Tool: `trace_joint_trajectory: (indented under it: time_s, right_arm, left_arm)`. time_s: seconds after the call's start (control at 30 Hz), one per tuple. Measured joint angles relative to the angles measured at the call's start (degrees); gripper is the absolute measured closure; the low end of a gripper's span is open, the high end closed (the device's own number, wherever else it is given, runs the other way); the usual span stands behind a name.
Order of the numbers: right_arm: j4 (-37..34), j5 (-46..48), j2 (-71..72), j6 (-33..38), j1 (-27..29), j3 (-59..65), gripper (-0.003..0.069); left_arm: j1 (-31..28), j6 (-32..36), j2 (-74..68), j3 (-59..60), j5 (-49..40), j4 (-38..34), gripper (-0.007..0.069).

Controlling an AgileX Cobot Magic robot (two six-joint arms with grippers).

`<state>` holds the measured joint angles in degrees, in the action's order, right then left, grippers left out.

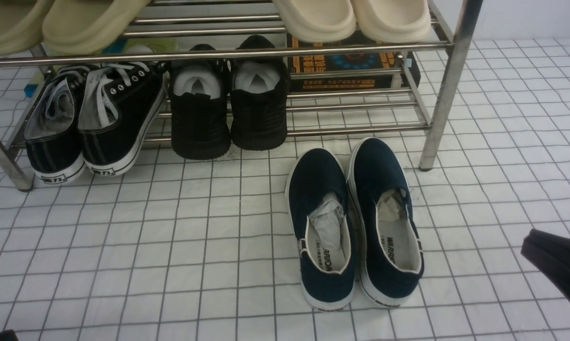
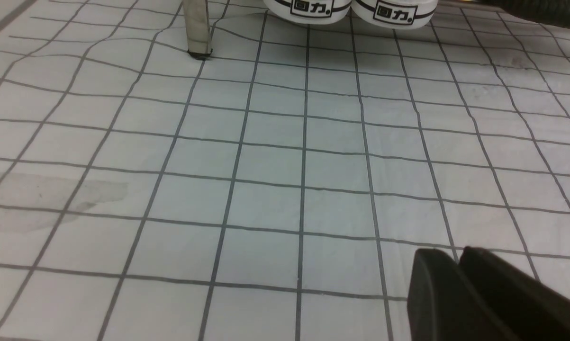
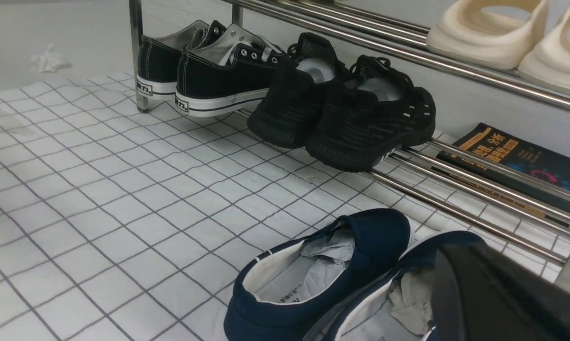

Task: Take the shoes off the shelf with your hand from the white checkered tablecloth.

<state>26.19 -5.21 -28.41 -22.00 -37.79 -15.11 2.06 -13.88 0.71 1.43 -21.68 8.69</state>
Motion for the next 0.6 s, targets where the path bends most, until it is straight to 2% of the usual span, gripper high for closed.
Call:
trace_joint_trajectory:
  time_s: [0.2, 0.27, 0.43, 0.47, 0.53, 0.6]
  right_arm:
    - [-8.2, 4.8, 4.1, 0.6, 1.6, 0.8, 0.0659]
    - [-10.8, 7.0, 6.3, 2.5, 4.5, 1.8, 0.0659]
    - [-21.6, 12.3, 15.4, 14.9, 18.4, 9.2, 0.0656]
    - [-22.3, 12.5, 15.8, 15.4, 19.4, 9.8, 0.0656]
    - [-26.2, 14.2, 20.5, 20.2, 25.3, 12.6, 0.0655]
    - [-28.2, 15.9, 23.2, 22.0, 29.2, 14.4, 0.0652]
  left_arm:
    - [0.0, 0.0, 0.0, 0.0, 0.0, 0.0, 0.0532]
    - [0.0, 0.0, 0.0, 0.0, 0.0, 0.0, 0.0532]
    - [0.0, 0.0, 0.0, 0.0, 0.0, 0.0, 0.0532]
    - [0.0, 0.0, 0.0, 0.0, 0.0, 0.0, 0.0532]
    - [0.0, 0.0, 0.0, 0.0, 0.0, 0.0, 0.0532]
    - [0.0, 0.0, 0.0, 0.0, 0.0, 0.0, 0.0532]
